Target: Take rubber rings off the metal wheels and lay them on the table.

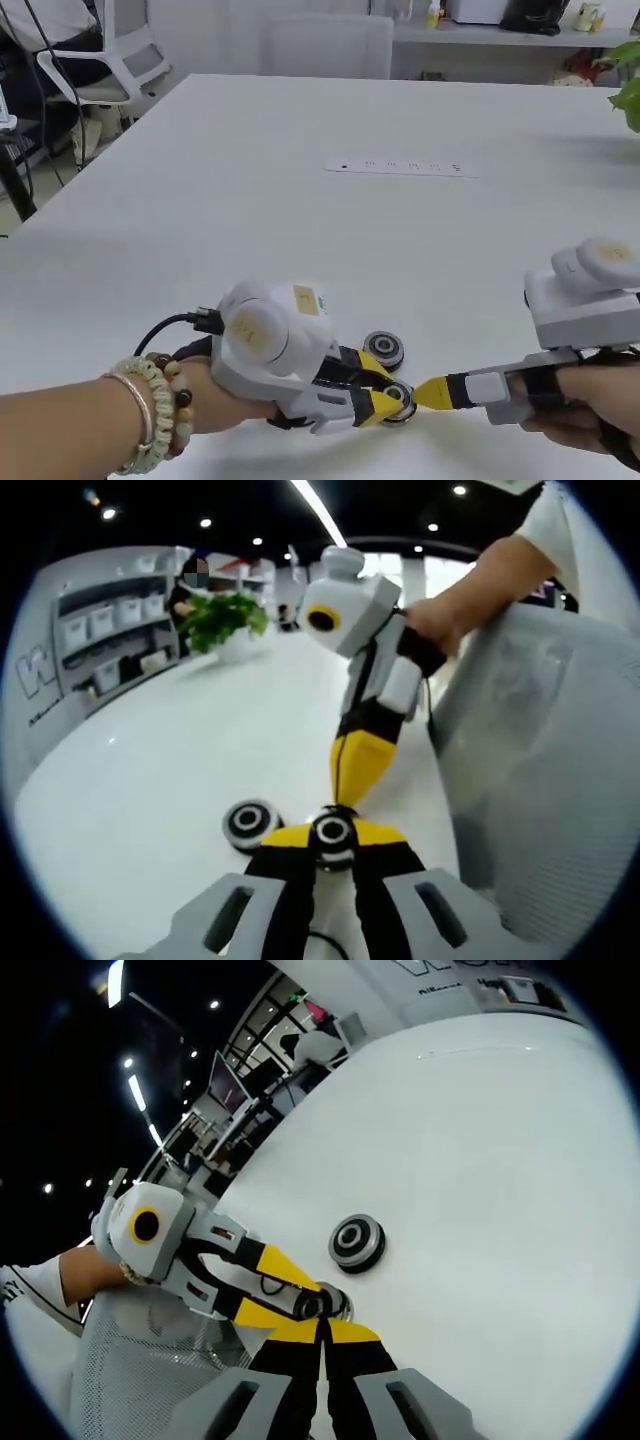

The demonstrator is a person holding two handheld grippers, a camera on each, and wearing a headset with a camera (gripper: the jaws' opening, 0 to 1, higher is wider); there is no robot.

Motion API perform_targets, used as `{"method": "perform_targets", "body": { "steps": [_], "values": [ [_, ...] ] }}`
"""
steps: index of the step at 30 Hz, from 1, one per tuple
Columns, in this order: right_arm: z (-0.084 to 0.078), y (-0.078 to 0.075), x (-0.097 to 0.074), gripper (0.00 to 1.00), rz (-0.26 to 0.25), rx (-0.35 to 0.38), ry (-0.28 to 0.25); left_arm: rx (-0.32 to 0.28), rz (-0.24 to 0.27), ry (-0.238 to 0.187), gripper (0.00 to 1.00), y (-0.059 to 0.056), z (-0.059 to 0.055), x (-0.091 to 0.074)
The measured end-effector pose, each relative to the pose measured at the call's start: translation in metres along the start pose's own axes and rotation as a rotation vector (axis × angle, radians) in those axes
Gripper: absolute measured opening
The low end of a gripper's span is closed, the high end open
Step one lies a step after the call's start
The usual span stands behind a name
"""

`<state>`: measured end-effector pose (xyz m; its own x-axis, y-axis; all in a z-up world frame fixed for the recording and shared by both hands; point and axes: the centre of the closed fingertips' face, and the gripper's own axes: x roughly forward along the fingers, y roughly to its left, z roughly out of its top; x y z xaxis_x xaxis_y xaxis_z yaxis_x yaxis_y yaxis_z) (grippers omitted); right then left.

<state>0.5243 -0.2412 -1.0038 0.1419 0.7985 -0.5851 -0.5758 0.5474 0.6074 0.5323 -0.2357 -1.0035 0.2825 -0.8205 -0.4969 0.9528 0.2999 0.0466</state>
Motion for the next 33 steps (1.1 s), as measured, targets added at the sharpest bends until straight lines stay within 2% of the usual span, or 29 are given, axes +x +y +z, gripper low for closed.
{"method": "perform_targets", "body": {
  "steps": [33],
  "values": [
    [0.0034, 0.0010, 0.0004, 0.00, 0.048, 0.014, -0.018, 0.000, -0.006, -0.007, 0.14, 0.0002, 0.0000, 0.0006]
  ]
}}
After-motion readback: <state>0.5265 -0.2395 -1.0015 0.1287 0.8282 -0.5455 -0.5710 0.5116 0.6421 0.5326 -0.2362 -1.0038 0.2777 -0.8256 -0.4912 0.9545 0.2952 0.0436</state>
